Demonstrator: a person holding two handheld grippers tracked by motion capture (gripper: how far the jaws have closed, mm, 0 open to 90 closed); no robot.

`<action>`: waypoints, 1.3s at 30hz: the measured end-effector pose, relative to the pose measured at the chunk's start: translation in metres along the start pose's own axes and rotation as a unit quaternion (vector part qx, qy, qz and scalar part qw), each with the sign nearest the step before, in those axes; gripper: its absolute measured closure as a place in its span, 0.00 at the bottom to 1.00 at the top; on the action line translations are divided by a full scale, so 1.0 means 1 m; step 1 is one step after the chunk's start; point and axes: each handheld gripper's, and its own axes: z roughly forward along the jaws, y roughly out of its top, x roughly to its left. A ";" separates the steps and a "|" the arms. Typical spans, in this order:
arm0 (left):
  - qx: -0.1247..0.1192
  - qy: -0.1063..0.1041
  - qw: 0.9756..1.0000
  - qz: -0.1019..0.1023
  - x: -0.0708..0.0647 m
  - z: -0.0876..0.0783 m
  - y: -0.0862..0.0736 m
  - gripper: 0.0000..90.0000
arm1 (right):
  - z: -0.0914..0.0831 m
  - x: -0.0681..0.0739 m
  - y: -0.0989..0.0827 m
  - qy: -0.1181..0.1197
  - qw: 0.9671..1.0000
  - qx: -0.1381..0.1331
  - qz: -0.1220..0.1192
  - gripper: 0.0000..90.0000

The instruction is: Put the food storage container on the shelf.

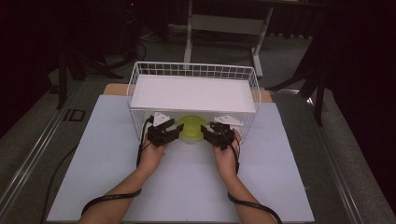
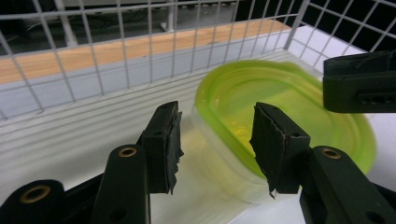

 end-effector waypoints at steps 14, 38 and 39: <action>-0.002 -0.021 1.000 -0.019 0.005 -0.029 -0.006 0.56 | -0.023 0.014 -0.011 0.029 1.000 -0.002 -0.010 0.58; 0.028 -0.091 0.995 0.019 -0.019 -0.081 -0.054 0.31 | -0.014 0.039 -0.041 0.048 0.998 0.034 -0.023 0.87; 0.031 -0.087 0.995 0.023 -0.020 -0.080 -0.055 0.24 | -0.013 0.039 -0.041 0.051 0.998 0.037 -0.022 0.89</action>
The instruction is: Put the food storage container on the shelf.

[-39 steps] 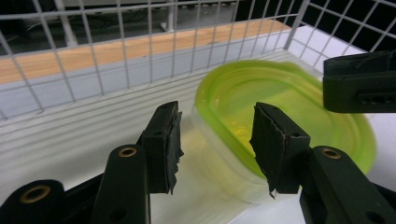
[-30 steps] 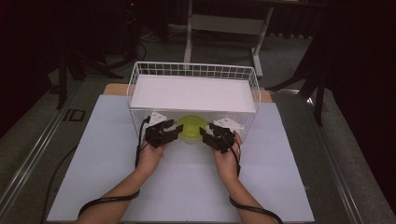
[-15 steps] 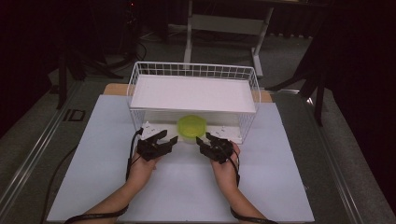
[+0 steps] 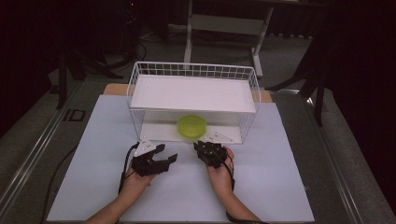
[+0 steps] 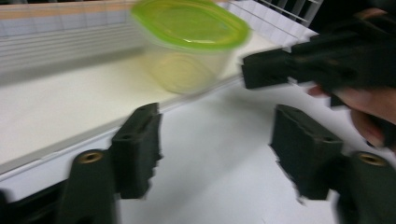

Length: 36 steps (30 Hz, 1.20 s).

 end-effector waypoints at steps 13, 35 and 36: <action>-0.014 0.002 1.000 0.001 -0.001 0.000 -0.007 0.02 | 0.016 -0.003 0.007 -0.019 1.000 0.011 0.005 1.00; -0.028 0.009 1.000 0.009 0.006 -0.002 -0.006 0.02 | 0.040 -0.006 0.024 -0.030 0.999 0.011 0.026 0.99; -0.025 0.007 1.000 0.011 0.006 -0.001 -0.006 0.02 | 0.041 -0.006 0.024 -0.030 0.999 0.011 0.027 0.98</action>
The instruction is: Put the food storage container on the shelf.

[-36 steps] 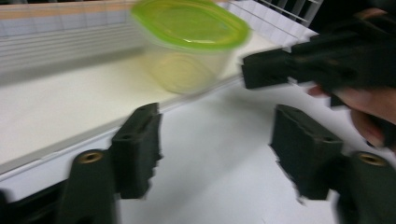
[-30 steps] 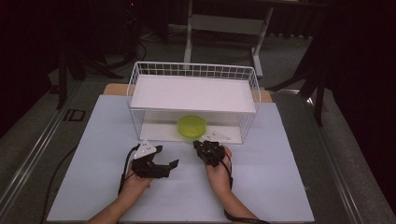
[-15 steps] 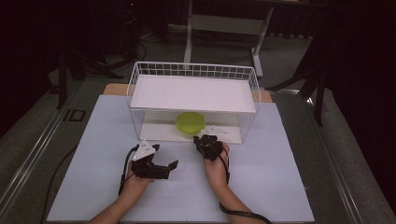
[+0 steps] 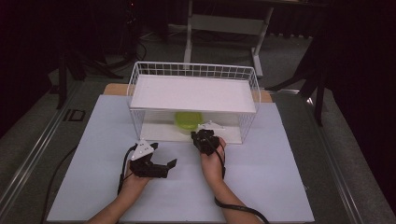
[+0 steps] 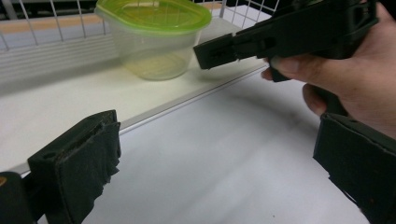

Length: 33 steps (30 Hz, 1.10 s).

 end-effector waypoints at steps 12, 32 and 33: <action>-0.004 -0.003 1.000 0.001 0.005 0.000 -0.002 0.02 | 0.011 0.000 0.005 -0.013 1.000 0.002 0.004 0.98; -0.008 -0.025 1.000 -0.001 0.002 -0.008 0.007 0.02 | -0.025 0.006 -0.016 0.037 0.999 0.015 -0.015 0.67; -0.006 -0.024 1.000 -0.001 0.002 -0.008 0.007 0.02 | -0.028 0.005 -0.017 0.038 0.999 0.014 -0.018 0.63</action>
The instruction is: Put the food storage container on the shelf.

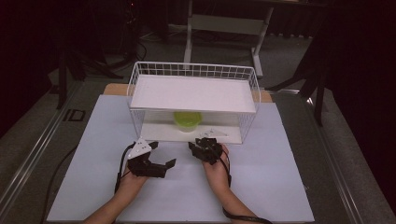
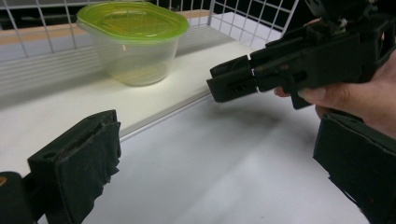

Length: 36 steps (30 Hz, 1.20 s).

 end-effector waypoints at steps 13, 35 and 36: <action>0.006 -0.011 1.000 -0.004 -0.008 -0.013 0.003 0.02 | -0.038 -0.004 -0.004 0.060 0.998 -0.032 0.002 0.23; 0.001 -0.030 1.000 -0.009 -0.018 -0.035 -0.009 0.02 | -0.088 -0.005 -0.034 0.064 0.996 -0.049 -0.034 0.20; 0.001 -0.031 0.999 -0.009 -0.017 -0.035 -0.009 0.02 | -0.090 -0.006 -0.035 0.064 0.996 -0.049 -0.033 0.20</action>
